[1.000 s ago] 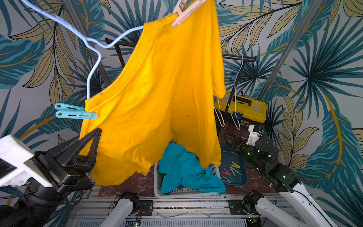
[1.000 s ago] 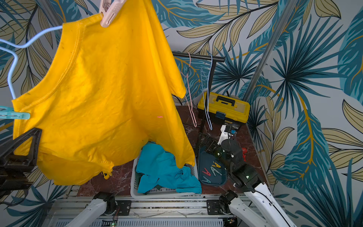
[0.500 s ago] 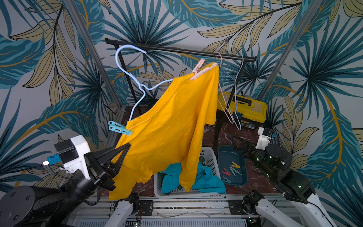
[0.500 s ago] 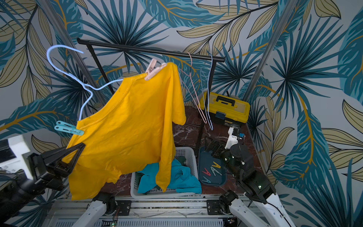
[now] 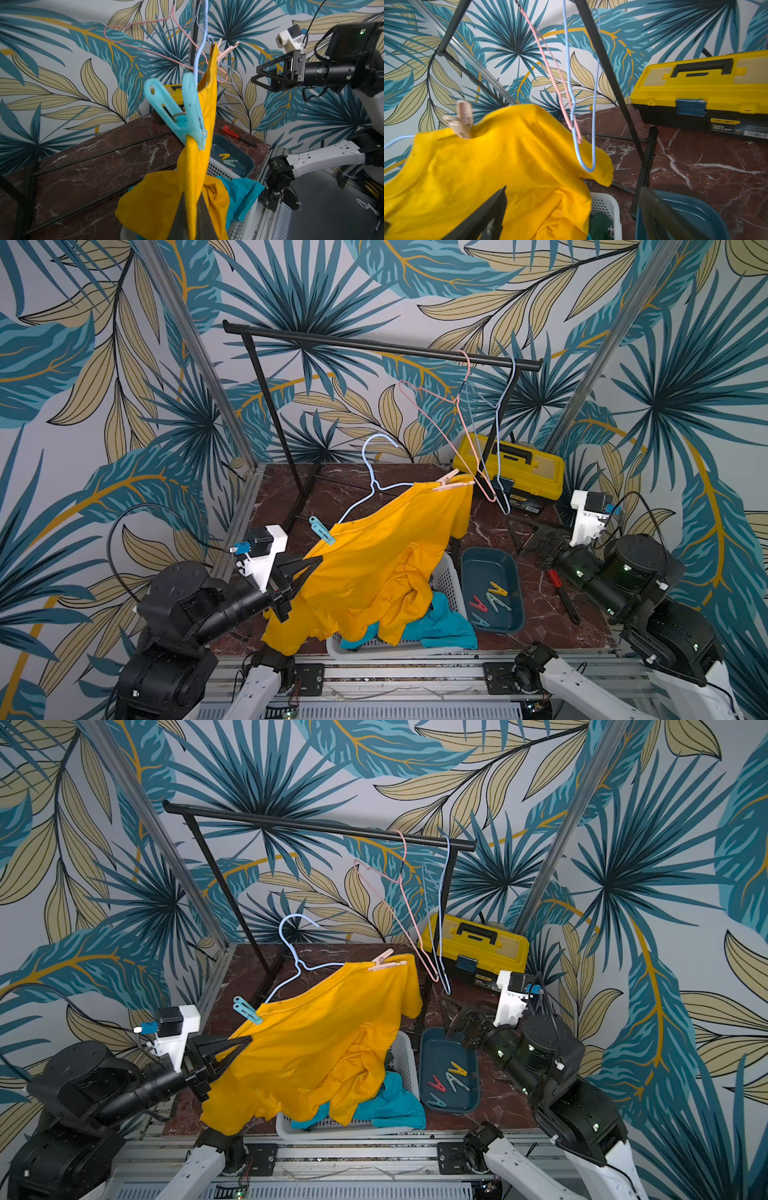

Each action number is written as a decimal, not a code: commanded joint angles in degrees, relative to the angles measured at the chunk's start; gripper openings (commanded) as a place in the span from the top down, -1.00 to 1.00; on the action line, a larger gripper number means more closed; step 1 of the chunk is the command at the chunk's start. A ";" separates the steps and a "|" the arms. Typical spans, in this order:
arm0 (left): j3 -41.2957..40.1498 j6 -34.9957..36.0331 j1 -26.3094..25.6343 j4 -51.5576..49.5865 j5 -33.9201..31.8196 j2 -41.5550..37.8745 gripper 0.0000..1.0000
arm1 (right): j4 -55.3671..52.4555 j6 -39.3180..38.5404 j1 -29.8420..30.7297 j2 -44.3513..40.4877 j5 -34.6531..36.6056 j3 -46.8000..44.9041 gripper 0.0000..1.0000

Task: Remove the clothespins securing t-shirts to the hanger
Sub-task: Pick up the hanger from the clothes rail.

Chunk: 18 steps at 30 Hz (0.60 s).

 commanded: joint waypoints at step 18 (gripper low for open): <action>-10.12 4.78 -1.43 2.85 5.22 3.45 1.00 | 10.83 0.23 -0.20 12.22 -24.64 7.96 -0.93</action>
